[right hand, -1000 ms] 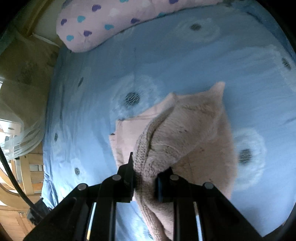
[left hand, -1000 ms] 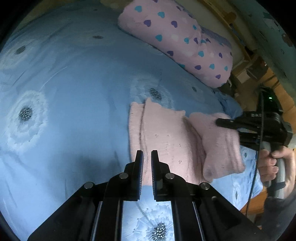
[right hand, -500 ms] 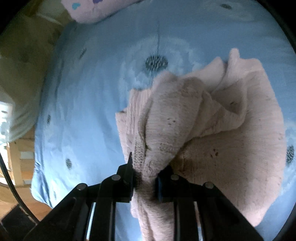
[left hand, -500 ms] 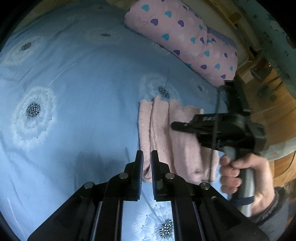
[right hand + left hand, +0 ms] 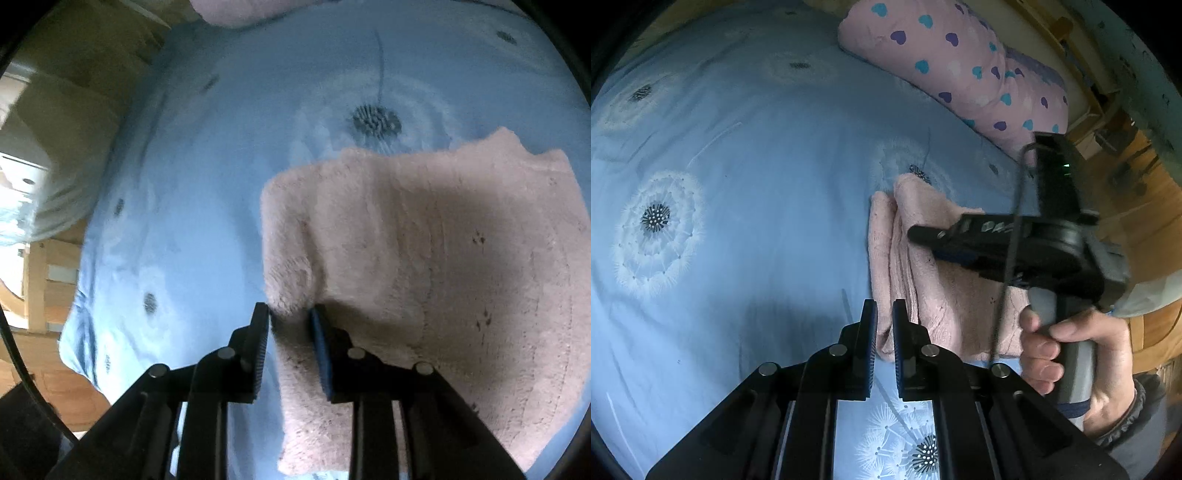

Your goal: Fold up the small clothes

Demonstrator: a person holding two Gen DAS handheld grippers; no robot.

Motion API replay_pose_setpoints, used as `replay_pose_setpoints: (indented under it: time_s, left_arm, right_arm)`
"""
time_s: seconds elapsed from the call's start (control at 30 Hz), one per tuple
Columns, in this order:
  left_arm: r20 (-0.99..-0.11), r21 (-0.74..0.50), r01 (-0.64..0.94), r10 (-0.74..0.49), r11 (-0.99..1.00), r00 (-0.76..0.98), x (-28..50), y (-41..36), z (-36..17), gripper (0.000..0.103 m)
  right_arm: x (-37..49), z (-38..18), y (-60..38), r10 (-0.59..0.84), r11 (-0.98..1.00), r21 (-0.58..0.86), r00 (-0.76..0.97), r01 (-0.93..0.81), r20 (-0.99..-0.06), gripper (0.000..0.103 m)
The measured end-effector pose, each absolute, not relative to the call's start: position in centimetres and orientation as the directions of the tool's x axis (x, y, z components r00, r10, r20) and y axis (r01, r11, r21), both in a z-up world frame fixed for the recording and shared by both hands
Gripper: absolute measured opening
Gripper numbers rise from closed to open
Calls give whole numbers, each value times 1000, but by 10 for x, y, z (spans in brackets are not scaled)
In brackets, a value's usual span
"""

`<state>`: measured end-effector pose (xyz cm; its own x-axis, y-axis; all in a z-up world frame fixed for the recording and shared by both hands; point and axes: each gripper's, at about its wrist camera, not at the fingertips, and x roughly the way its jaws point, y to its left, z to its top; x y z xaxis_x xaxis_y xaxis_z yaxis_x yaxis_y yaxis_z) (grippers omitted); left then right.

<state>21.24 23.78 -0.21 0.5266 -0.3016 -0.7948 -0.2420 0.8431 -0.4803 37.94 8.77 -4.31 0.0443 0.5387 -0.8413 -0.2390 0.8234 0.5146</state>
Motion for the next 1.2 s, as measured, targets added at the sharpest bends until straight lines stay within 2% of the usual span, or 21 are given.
replay_pose_setpoints:
  time_s: [0.07, 0.13, 0.2, 0.27, 0.3, 0.37, 0.47, 0.6, 0.7, 0.77, 0.83, 1.0, 1.03, 1.07, 1.2]
  left_arm:
    - [-795, -482, -242, -305, 842, 524, 214, 238, -2, 1]
    - [-792, -491, -239, -315, 838, 523, 215, 237, -2, 2]
    - [-785, -511, -227, -343, 829, 515, 216, 233, -4, 17]
    - [-777, -540, -203, -391, 817, 494, 216, 225, -9, 32]
    - [-776, -548, -191, -411, 814, 478, 215, 218, -14, 36]
    - [-791, -537, -183, -417, 823, 448, 213, 206, -23, 38]
    - [-808, -532, -164, -440, 831, 392, 214, 187, -40, 38]
    - [-787, -577, -173, -486, 798, 380, 219, 174, -55, 38]
    - [-775, -593, -193, -488, 782, 403, 226, 171, -58, 38]
    - [-771, -596, -205, -482, 777, 415, 229, 170, -60, 38]
    - [-777, -594, -220, -482, 774, 405, 236, 168, -65, 38]
    - [-785, -588, -237, -474, 773, 400, 243, 166, -76, 37]
    - [-787, -580, -234, -462, 780, 409, 244, 165, -75, 31]
    - [-796, -561, -232, -441, 795, 414, 246, 164, -75, 9]
    - [-792, -550, -255, -401, 795, 460, 246, 174, -64, 7]
  right_arm:
    - [378, -32, 80, 563, 805, 530, 61, -266, -824, 26]
    - [372, -15, 64, 540, 810, 484, 101, -330, -836, 27]
    - [362, -5, 43, 525, 808, 443, 132, -389, -841, 31]
    - [347, 3, 11, 493, 812, 369, 192, -452, -849, 43]
    - [339, 5, -6, 481, 814, 336, 225, -474, -847, 44]
    - [321, 0, -44, 454, 820, 265, 294, -508, -841, 44]
    - [294, -12, -97, 437, 820, 198, 364, -538, -823, 44]
    - [256, -27, -132, 463, 816, 168, 451, -553, -763, 44]
    - [235, -31, -120, 447, 802, 93, 489, -590, -749, 44]
    - [224, -37, -111, 427, 787, 11, 531, -617, -732, 48]
    - [222, -48, -100, 396, 787, -25, 536, -616, -746, 49]
    - [236, -69, -89, 329, 844, -31, 563, -536, -758, 48]
    - [240, -69, -89, 340, 852, -11, 568, -524, -750, 35]
    - [243, -68, -89, 336, 856, -12, 575, -517, -746, 14]
    - [238, -60, -83, 285, 853, -97, 614, -512, -736, 13]
